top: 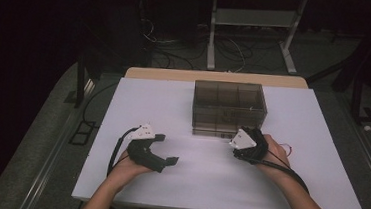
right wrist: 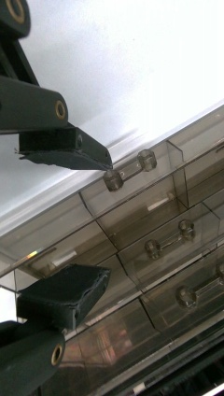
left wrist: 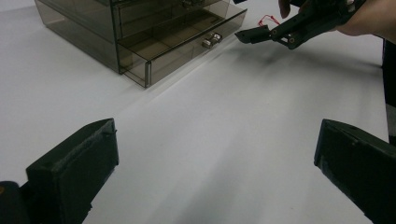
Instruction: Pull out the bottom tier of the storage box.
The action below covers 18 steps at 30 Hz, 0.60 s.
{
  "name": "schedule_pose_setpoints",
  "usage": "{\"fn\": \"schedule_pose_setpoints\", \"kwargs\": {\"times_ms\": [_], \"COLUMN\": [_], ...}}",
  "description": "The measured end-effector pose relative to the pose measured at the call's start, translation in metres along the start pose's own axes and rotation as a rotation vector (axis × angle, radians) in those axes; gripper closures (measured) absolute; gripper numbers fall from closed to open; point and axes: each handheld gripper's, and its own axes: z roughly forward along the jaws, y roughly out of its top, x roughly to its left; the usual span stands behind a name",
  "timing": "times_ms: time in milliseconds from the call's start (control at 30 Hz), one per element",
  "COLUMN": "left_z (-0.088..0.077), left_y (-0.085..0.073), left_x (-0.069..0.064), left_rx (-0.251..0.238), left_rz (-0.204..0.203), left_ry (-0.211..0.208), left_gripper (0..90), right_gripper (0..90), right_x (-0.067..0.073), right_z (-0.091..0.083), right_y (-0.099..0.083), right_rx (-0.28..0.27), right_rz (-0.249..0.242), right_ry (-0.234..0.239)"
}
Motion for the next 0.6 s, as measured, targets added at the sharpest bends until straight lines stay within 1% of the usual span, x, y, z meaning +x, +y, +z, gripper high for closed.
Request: {"fn": "schedule_pose_setpoints", "kwargs": {"times_ms": [133,167,200,233,267,367,400,500,600], "left_z": [0.0,0.0,0.0,0.0,0.0,0.0,0.0,0.0,0.0], "left_y": [0.0,0.0,0.0,0.0,0.0,0.0,0.0,0.0,0.0], "left_x": [0.0,0.0,0.0,0.0,0.0,0.0,0.0,0.0,0.0], "left_rx": [0.003,0.003,0.003,0.002,0.002,0.001,0.001,0.002,0.001], "left_rz": [0.002,0.002,0.002,0.002,0.002,0.0,0.0,0.001,0.003], "left_ry": [0.001,0.001,0.001,0.002,0.002,0.001,0.0,0.0,0.0], "left_gripper": [0.0,0.0,0.0,0.0,0.0,0.0,0.0,0.0,0.0], "right_gripper": [39.5,39.3,39.2,38.9,38.9,38.9,39.0,40.1,41.2], "right_x": [-0.004,-0.006,-0.007,-0.009,-0.01,-0.015,-0.016,-0.022,-0.028], "right_z": [0.0,-0.001,-0.001,-0.001,-0.001,0.0,0.0,0.0,0.001], "right_y": [-0.001,-0.001,-0.001,-0.001,-0.001,-0.003,-0.003,-0.003,-0.004], "right_rx": [0.0,-0.004,-0.006,-0.005,-0.006,-0.006,-0.005,-0.009,-0.016], "right_rz": [0.051,0.074,0.086,0.115,0.126,0.191,0.202,0.279,0.339], "right_ry": [0.032,0.043,0.051,0.062,0.07,0.103,0.108,0.156,0.197]}}
